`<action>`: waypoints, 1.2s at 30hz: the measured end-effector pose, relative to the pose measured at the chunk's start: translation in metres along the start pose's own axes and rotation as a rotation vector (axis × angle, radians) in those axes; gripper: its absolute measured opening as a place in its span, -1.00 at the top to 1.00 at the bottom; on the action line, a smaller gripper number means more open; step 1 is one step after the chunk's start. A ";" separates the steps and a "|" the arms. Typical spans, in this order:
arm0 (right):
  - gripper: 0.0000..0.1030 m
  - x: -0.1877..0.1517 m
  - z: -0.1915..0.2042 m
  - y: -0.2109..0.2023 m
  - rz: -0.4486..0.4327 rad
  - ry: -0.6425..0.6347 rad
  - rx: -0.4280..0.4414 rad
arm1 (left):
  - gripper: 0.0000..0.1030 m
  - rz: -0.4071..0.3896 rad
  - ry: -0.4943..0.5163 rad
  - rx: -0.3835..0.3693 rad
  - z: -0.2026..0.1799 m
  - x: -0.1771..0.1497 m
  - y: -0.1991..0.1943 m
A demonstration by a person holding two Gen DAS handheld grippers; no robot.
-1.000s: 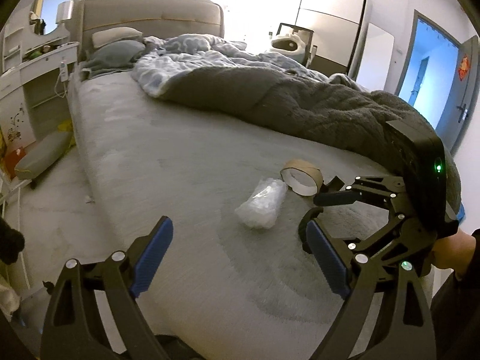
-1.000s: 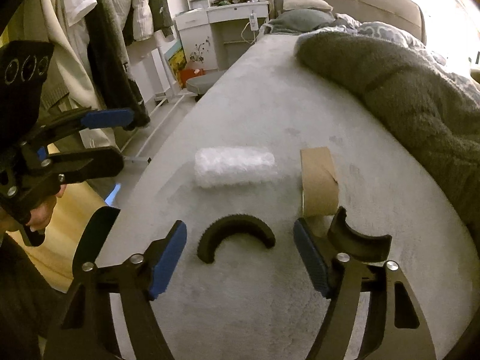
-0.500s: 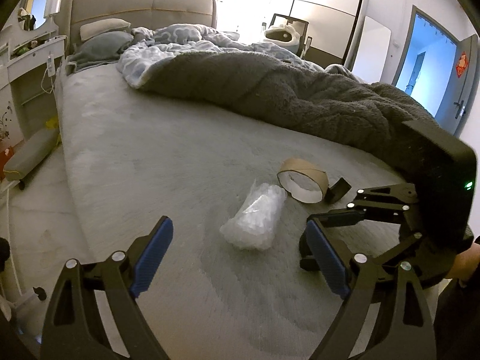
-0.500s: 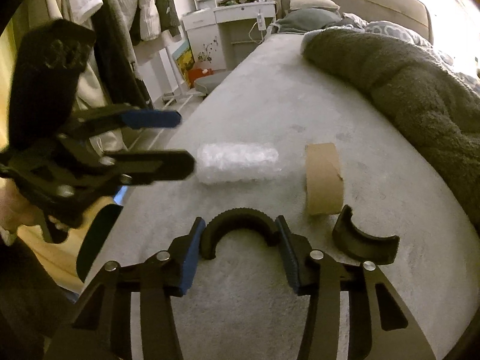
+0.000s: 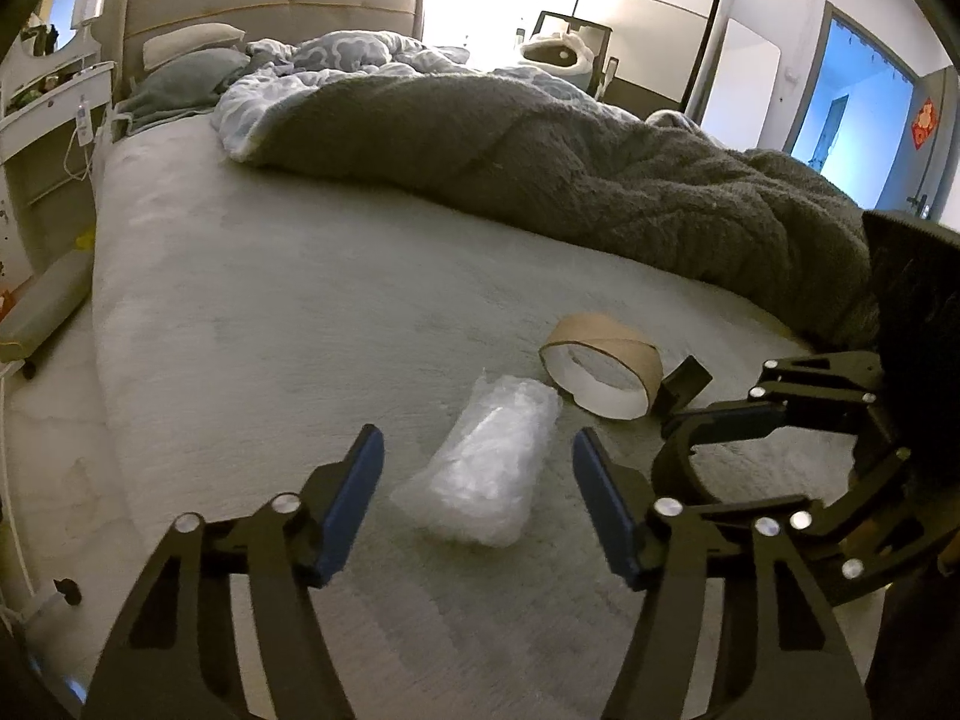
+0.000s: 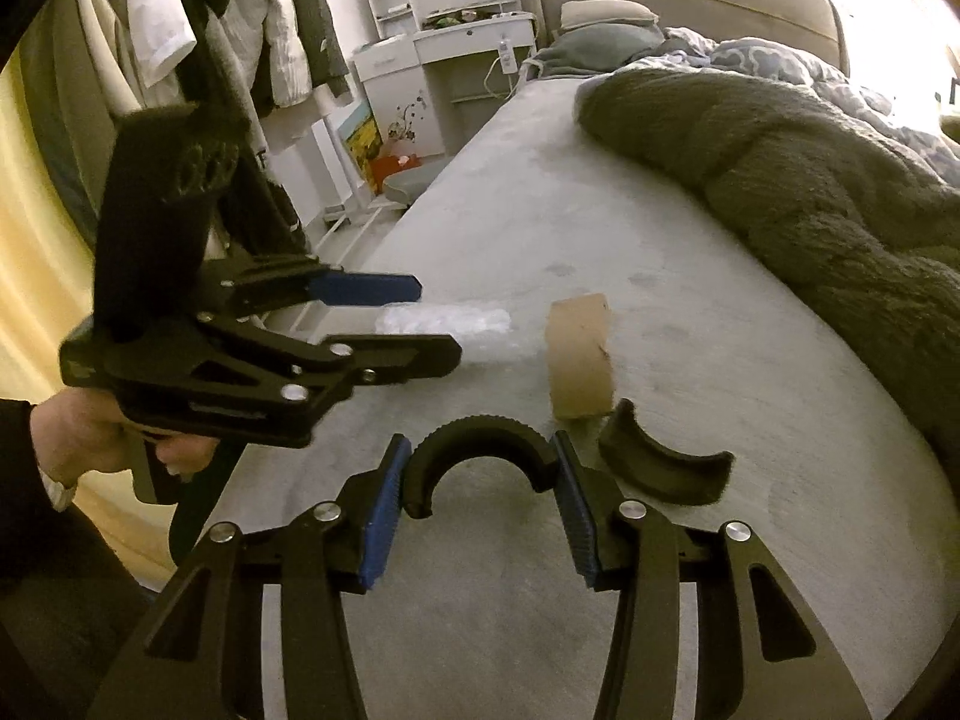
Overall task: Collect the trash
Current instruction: 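Grasp the bubble wrap with the left tool while the right tool grasps a black curved plastic piece, then carry the bubble wrap and black plastic piece over the black bin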
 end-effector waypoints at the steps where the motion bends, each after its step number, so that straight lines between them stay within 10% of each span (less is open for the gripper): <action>1: 0.07 0.000 0.000 -0.002 -0.003 0.000 0.000 | -0.20 0.004 0.000 -0.001 -0.001 0.000 0.003; 9: 0.07 -0.001 -0.005 -0.010 -0.010 0.010 0.000 | 0.15 0.036 -0.005 0.011 -0.007 0.000 0.012; 36: 0.07 -0.002 0.006 -0.041 -0.019 0.056 -0.029 | 0.23 0.001 -0.160 0.212 -0.031 -0.026 -0.068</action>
Point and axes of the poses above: each gripper's, at about its wrist camera, not at the fingertips, and y roughly the way its jaws point, z to its left, x to its top, the point moved 1 cm from there along y, roughly the way its jaws point, and after that the axes turned 5 degrees about y, right-handed, at the moved point
